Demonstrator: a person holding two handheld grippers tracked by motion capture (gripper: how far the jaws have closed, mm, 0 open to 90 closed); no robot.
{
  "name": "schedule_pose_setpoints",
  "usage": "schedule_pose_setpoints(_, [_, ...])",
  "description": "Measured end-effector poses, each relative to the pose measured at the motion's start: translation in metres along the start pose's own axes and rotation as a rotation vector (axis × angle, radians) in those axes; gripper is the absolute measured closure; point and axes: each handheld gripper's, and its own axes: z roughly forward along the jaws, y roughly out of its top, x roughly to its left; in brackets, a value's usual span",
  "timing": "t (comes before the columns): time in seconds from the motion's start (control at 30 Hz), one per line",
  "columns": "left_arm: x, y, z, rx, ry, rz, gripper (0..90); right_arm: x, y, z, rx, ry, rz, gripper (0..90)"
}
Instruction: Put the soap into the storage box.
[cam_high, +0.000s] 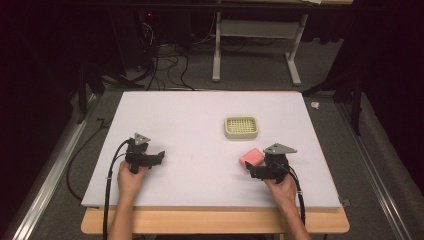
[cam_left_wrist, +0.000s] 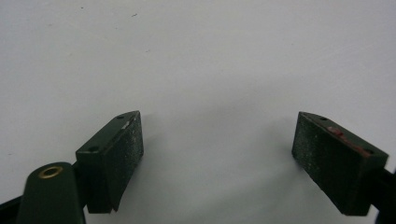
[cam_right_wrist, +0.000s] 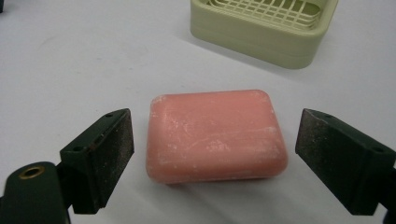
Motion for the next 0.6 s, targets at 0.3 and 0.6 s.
schedule_pose_setpoints(0.3, [0.000, 0.000, 0.000, 0.000, 0.000, -0.001, 16.9, 0.000, 0.001, 0.007, 0.012, -0.009, -0.008, 11.7])
schedule_pose_setpoints(0.6, [0.000, 0.000, 0.000, 0.000, 0.002, 0.001, 16.8, 0.002, 0.001, 0.015, 0.028, -0.012, -0.021, 11.4])
